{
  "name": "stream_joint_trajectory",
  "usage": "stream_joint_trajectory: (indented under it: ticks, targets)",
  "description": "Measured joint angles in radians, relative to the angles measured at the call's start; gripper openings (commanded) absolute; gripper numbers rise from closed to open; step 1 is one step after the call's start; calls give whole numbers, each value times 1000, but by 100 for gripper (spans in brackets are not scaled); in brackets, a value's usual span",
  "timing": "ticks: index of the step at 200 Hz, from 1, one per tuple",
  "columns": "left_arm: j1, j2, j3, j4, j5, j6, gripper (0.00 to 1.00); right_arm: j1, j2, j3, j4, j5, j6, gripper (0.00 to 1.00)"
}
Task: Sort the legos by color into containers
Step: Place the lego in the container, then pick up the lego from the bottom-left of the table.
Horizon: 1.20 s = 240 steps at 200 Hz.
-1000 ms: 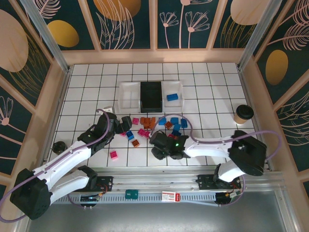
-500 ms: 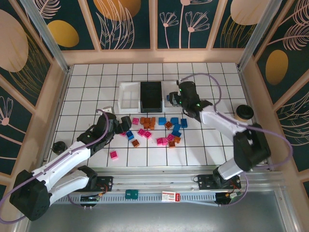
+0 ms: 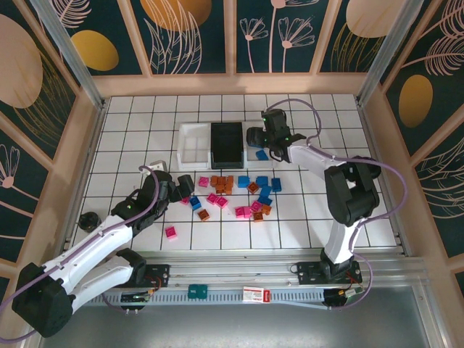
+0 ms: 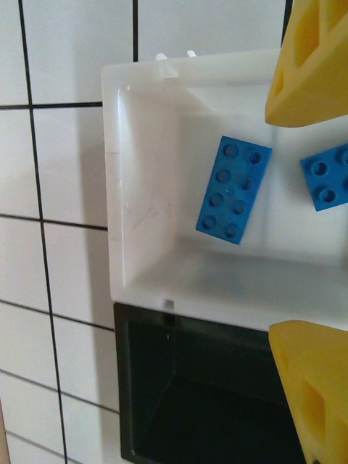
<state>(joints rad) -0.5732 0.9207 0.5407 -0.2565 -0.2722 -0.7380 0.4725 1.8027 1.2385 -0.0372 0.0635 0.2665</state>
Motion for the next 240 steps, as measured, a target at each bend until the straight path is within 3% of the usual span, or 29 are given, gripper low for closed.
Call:
stream_joint_trajectory:
  ticks: [30, 65, 104, 148, 180, 208, 240]
  targets:
    - [0, 2, 0, -56, -6, -37, 98, 41, -164, -139, 29, -5, 5, 72]
    - [0, 10, -29, -122, 17, -150, 88, 111, -326, -314, 101, -5, 37, 72]
    - [-15, -42, -74, -272, 63, -265, 81, 132, -380, -443, 135, -5, 73, 72]
    - [-100, -95, -73, -431, 51, -352, 78, 132, -436, -496, 169, -2, 89, 72]
    - [-135, 1, -83, -422, 57, -363, 78, 129, -463, -513, 192, -1, 92, 72]
    - [-142, 58, -113, -391, 68, -356, 66, 122, -483, -543, 196, -2, 100, 72]
    - [-144, 119, -126, -373, 73, -344, 58, 119, -515, -568, 196, 4, 108, 72]
